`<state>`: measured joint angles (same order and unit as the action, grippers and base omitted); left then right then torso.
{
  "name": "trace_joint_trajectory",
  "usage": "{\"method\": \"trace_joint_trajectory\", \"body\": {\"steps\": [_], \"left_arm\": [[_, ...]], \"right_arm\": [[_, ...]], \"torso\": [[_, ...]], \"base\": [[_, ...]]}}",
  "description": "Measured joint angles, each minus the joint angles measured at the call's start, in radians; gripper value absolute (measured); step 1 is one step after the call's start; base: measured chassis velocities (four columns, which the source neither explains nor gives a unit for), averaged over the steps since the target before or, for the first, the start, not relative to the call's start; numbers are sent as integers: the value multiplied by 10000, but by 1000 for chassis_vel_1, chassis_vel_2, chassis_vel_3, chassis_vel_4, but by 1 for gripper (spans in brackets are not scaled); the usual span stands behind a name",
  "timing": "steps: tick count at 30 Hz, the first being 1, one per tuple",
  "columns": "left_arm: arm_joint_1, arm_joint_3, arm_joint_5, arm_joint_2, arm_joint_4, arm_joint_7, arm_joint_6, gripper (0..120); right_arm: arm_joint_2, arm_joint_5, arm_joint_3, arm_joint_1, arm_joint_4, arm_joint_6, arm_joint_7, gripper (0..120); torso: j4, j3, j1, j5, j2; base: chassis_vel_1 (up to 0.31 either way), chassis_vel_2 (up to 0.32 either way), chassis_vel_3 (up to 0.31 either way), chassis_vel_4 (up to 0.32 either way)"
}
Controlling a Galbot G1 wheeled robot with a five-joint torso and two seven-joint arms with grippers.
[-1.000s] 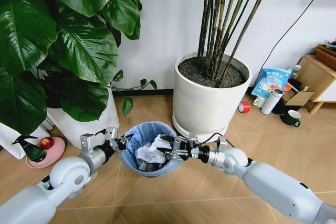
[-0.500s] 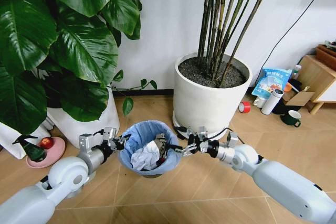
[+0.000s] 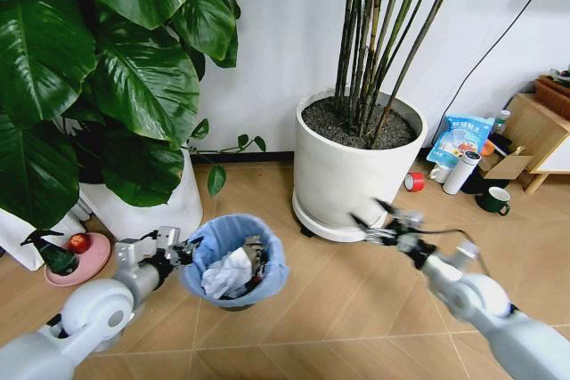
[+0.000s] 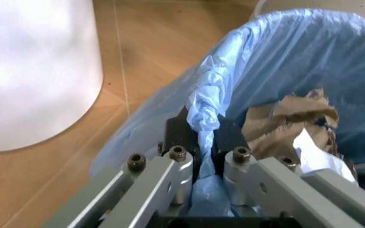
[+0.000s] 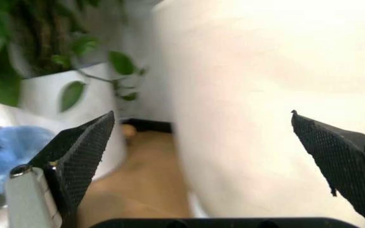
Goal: Pick up the trash bin and place the garbage on the floor into it.
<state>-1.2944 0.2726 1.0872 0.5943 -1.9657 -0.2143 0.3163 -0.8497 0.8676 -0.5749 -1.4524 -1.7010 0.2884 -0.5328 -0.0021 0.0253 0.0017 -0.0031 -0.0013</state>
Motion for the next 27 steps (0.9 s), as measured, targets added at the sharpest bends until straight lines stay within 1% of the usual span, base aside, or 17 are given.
{"method": "trace_joint_trajectory", "body": {"steps": [2,3,4,5,7,8,9,10,12,13,16,18,20,21,23,26,27], "left_arm": [[1,3,-10,-5,11,11,-3,1],[-25,79,-80,10,30,84,-21,1],[-25,97,-106,20,38,97,-29,1],[-26,200,-223,112,57,149,-61,1],[-52,257,-252,153,56,160,-68,1],[-214,477,-347,263,40,171,-75,1],[-402,721,-502,354,25,197,-85,1],[-402,721,-502,354,25,197,-85,1],[-645,1040,-604,444,-14,215,-91,1],[-917,1402,-650,523,-54,228,-92,1],[-1166,1686,-685,544,-90,278,-92,1],[-1671,2187,-848,563,-170,411,-100,1],[-1815,2328,-903,588,-198,448,-101,1],[-2053,2558,-1004,663,-260,507,-106,1],[-2102,2605,-1033,685,-268,524,-110,1],[-2695,3362,-1453,1001,-317,794,-187,1],[-2695,3362,-1453,1001,-317,794,-187,1]], "right_arm": [[-62,-71,-197,-154,-25,8,-19,100],[-528,-746,-1264,-1043,-164,247,269,100],[-628,-904,-1436,-1190,-183,343,415,100],[-979,-1415,-1974,-1628,-260,608,900,100],[-1127,-1597,-2166,-1769,-294,665,1068,100],[-1474,-1925,-2527,-2020,-371,686,1331,100],[-1859,-2173,-2777,-2195,-407,654,1435,100],[-1859,-2173,-2777,-2195,-407,654,1435,100],[-2245,-2332,-2899,-2299,-401,679,1458,100],[-2714,-2483,-2988,-2347,-356,733,1457,100],[-3057,-2523,-3028,-2367,-344,755,1455,100],[-3492,-2458,-3088,-2357,-341,771,1433,100],[-3601,-2439,-3099,-2340,-330,786,1422,100],[-3752,-2423,-3113,-2328,-311,810,1403,100],[-3786,-2423,-3113,-2329,-306,820,1393,100],[-4040,-2451,-3124,-2365,-201,900,1263,100],[-4040,-2451,-3124,-2365,-201,900,1263,100]], "torso": [[-3,0,0,-2,0],[-6,0,0,-1,0],[-5,0,0,2,0],[-8,-1,0,5,0],[-9,-1,0,1,0],[-6,-1,0,-7,0],[-4,0,0,-2,0],[-4,0,0,-2,0],[-2,0,0,1,0],[-1,0,0,-1,0],[-2,0,0,1,0],[-2,1,0,-2,0],[-1,1,0,-2,0],[0,1,0,0,0],[0,1,0,1,0],[-1,1,0,-2,0],[-1,1,0,-2,0]], "base": [[0,0,0,0],[0,0,0,0],[0,0,0,0],[0,0,0,0],[0,0,0,0],[0,0,0,0],[0,0,0,0],[0,0,0,0],[0,0,0,0],[0,0,0,0],[0,0,0,0],[0,0,0,0],[0,0,0,0],[0,0,0,0],[0,0,0,0],[0,0,0,0],[0,0,0,0]]}}
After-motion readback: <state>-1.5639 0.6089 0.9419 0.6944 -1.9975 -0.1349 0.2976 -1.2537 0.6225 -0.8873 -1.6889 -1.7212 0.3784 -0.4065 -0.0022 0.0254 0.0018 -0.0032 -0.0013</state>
